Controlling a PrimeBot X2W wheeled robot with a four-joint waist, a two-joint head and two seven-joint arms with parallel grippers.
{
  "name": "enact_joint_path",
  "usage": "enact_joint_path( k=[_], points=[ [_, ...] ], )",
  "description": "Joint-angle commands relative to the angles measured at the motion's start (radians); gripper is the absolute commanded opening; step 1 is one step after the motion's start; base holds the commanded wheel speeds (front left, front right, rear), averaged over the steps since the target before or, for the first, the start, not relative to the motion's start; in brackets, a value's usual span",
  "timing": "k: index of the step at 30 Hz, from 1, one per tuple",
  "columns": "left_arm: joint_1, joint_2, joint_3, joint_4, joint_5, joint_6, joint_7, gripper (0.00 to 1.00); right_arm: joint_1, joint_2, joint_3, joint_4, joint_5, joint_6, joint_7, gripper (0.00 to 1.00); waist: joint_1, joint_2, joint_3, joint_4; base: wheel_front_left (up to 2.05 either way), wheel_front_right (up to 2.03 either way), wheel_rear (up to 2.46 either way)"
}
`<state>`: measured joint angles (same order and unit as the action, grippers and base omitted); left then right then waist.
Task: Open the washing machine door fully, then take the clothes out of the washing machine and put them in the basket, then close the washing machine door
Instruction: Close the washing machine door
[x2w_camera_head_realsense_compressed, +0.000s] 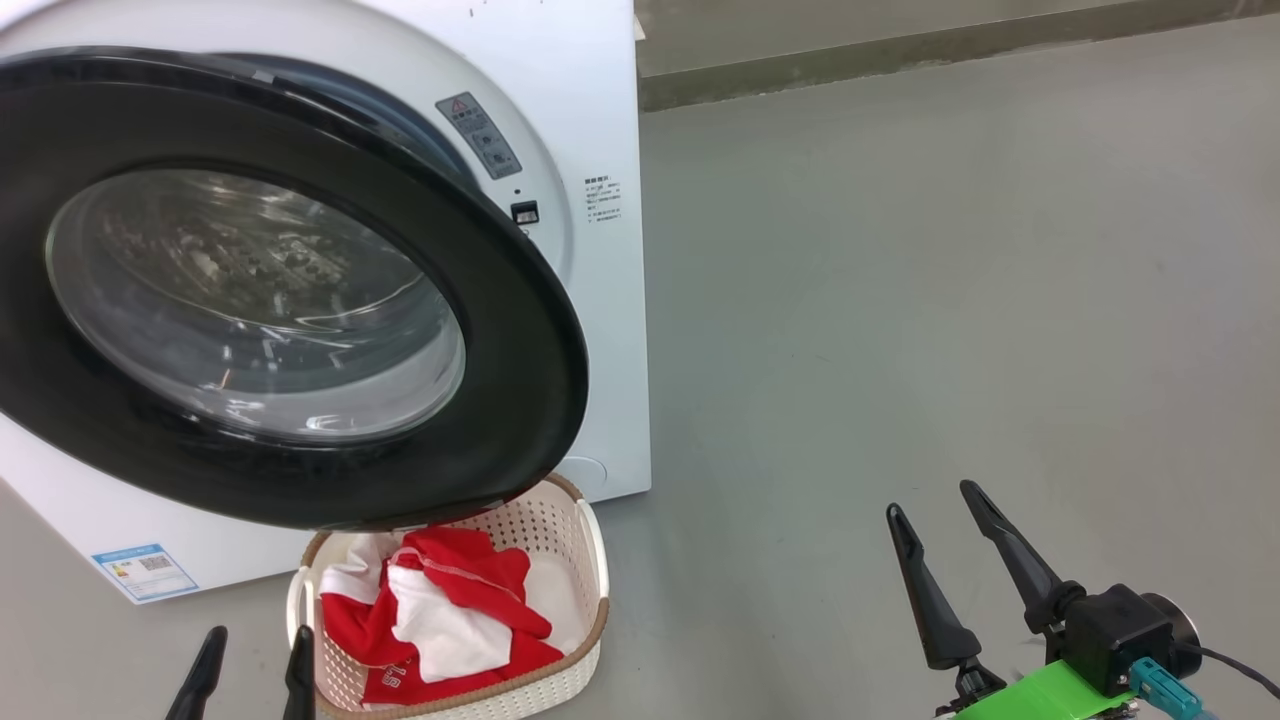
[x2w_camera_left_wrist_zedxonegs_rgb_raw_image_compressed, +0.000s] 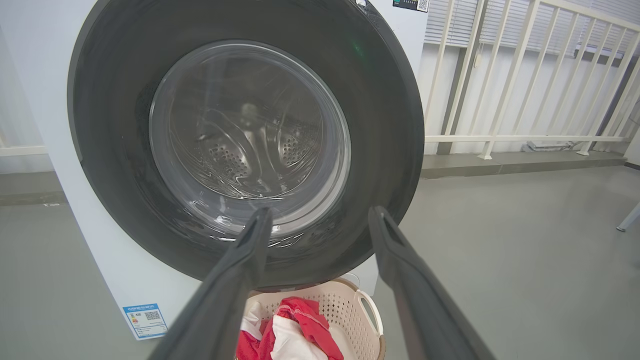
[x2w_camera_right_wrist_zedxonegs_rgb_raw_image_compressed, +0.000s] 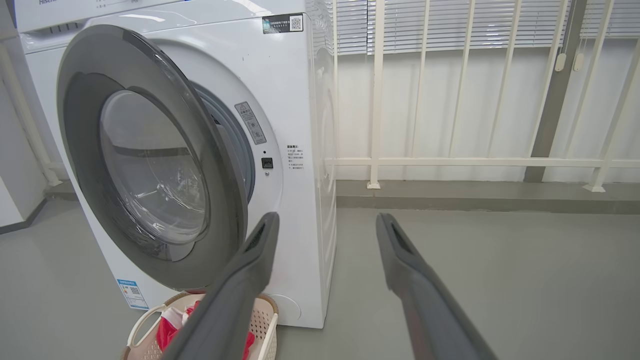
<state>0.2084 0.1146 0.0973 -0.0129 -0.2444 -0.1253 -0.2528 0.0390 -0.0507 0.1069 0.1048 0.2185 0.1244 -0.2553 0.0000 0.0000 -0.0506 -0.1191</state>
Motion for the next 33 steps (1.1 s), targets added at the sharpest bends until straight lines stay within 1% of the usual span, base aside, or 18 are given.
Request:
enact_joint_path(
  k=[1, 9, 10, 11, 12, 13, 14, 19, 23, 28, 29, 30, 33],
  points=[
    [-0.034, 0.006, 0.033, -0.026, 0.011, -0.005, -0.009, 1.00, -0.026, -0.001, 0.022, -0.022, -0.005, 0.006, -0.006, 1.00, 0.0000, 0.0000, 0.000, 0.001, 0.00, 0.00, 0.00],
    [-0.035, 0.006, 0.022, -0.031, 0.023, -0.005, -0.009, 1.00, -0.026, 0.000, 0.023, -0.015, 0.000, 0.006, -0.006, 1.00, 0.0000, 0.0000, 0.003, 0.012, 0.00, 0.00, 0.00],
    [-0.034, 0.007, 0.021, -0.031, 0.025, -0.005, -0.009, 1.00, -0.027, 0.000, 0.024, -0.011, -0.001, 0.006, -0.006, 0.93, 0.0000, 0.0000, 0.004, 0.014, 0.00, 0.00, 0.00],
    [-0.034, 0.007, 0.020, -0.031, 0.026, -0.005, -0.009, 1.00, -0.028, 0.000, 0.027, -0.004, -0.002, 0.006, -0.006, 0.58, 0.0000, 0.0000, 0.004, 0.015, 0.00, 0.00, 0.00],
    [-0.033, 0.007, 0.018, -0.030, 0.026, -0.005, -0.009, 1.00, -0.032, 0.000, 0.032, 0.005, -0.002, 0.006, -0.006, 0.39, 0.0000, 0.0000, 0.005, 0.017, 0.00, 0.00, 0.00],
    [-0.033, 0.008, 0.017, -0.030, 0.026, -0.005, -0.009, 1.00, -0.038, 0.000, 0.035, 0.011, -0.002, 0.006, -0.006, 0.09, 0.0000, 0.0000, 0.006, 0.020, 0.00, 0.00, 0.00],
    [-0.033, 0.008, 0.015, -0.030, 0.027, -0.005, -0.009, 1.00, -0.045, 0.000, 0.041, 0.017, 0.000, 0.006, -0.006, 0.00, 0.0000, 0.0000, 0.008, 0.023, 0.00, 0.00, 0.00],
    [-0.040, 0.012, 0.009, -0.031, 0.027, -0.005, -0.009, 1.00, -0.101, 0.000, 0.068, 0.074, 0.011, 0.006, -0.006, 0.00, 0.0000, 0.0000, 0.019, 0.049, 0.00, 0.00, 0.00],
    [-0.047, 0.014, 0.001, -0.033, 0.022, -0.005, -0.009, 1.00, -0.159, 0.000, 0.085, 0.143, 0.018, 0.006, -0.006, 0.00, 0.0000, 0.0000, 0.026, 0.081, 0.00, 0.00, 0.00],
    [-0.057, 0.020, -0.015, -0.033, 0.018, -0.005, -0.009, 1.00, -0.240, 0.000, 0.122, 0.246, 0.055, 0.006, -0.006, 0.00, 0.0000, 0.0000, 0.033, 0.131, 0.00, 0.00, 0.00],
    [-0.057, 0.020, -0.015, -0.033, 0.018, -0.005, -0.009, 1.00, -0.240, 0.000, 0.122, 0.246, 0.055, 0.006, -0.006, 0.00, 0.0000, 0.0000, 0.033, 0.131, 0.00, 0.00, 0.00],
    [-0.060, 0.022, -0.023, -0.034, 0.016, -0.005, -0.009, 1.00, -0.276, 0.000, 0.148, 0.279, 0.071, 0.006, -0.006, 0.00, 0.0000, 0.0000, 0.037, 0.151, 0.00, 0.00, 0.00],
    [-0.065, 0.027, -0.033, -0.032, 0.015, -0.005, -0.009, 1.00, -0.331, 0.000, 0.186, 0.324, 0.090, 0.006, -0.006, 0.00, 0.0000, 0.0000, 0.042, 0.183, 0.00, 0.00, 0.00]
  ],
)
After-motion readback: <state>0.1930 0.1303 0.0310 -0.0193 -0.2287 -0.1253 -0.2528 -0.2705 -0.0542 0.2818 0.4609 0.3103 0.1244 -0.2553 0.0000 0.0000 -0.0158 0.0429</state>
